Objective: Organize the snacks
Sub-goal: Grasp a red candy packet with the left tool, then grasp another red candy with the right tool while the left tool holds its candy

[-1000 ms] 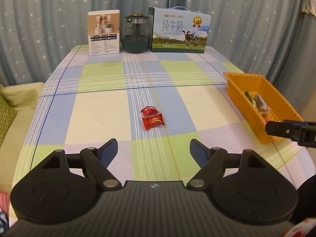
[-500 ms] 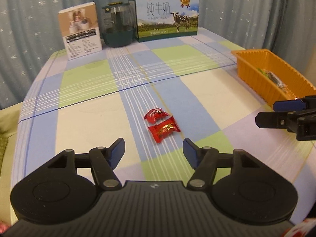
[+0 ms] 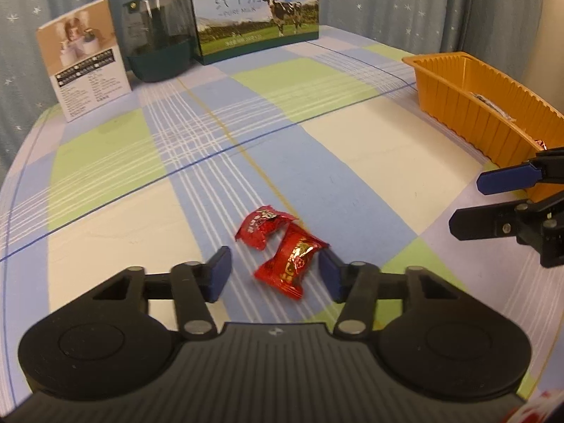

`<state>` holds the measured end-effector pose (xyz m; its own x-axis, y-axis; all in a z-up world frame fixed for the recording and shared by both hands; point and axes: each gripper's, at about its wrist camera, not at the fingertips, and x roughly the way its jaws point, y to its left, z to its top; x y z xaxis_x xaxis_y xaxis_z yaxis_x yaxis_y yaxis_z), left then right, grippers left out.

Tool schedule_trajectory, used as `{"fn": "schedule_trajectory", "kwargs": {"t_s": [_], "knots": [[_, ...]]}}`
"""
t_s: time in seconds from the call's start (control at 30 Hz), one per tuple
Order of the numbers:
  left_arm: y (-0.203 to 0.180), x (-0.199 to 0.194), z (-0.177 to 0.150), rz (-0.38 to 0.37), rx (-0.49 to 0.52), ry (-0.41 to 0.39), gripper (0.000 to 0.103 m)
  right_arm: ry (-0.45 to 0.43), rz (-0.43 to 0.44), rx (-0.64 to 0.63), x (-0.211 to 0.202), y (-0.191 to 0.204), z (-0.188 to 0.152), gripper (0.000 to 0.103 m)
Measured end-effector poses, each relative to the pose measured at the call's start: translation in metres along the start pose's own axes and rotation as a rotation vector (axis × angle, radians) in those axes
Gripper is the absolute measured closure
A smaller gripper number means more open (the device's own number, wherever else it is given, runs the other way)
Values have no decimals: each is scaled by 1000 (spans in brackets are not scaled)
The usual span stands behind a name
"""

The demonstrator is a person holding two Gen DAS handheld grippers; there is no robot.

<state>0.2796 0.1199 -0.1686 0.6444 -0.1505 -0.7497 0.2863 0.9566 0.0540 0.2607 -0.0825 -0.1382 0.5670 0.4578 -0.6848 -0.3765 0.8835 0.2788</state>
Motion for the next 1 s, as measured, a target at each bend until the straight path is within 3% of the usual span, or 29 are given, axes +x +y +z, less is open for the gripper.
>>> {"fn": "schedule_trajectory", "kwargs": {"t_s": [0.17,0.3,0.57,0.8,1.0], "knots": [[-3,0,0,-29,-20,10,79,-4,0,7,2,0,1,31],[-4,-7,-3,-33,-42,30,83,-5,3,3,3,2,1,31],[21,-42,-11,77,-152,-1,84,-21,46,-51,11,18,8,31],[51,-58,-24,165,-293,-23,84,-31,79,-152,46,52,17,31],[58,-58,-26,176,-323,-29,84,-16,105,-213,82,73,22,31]]}}
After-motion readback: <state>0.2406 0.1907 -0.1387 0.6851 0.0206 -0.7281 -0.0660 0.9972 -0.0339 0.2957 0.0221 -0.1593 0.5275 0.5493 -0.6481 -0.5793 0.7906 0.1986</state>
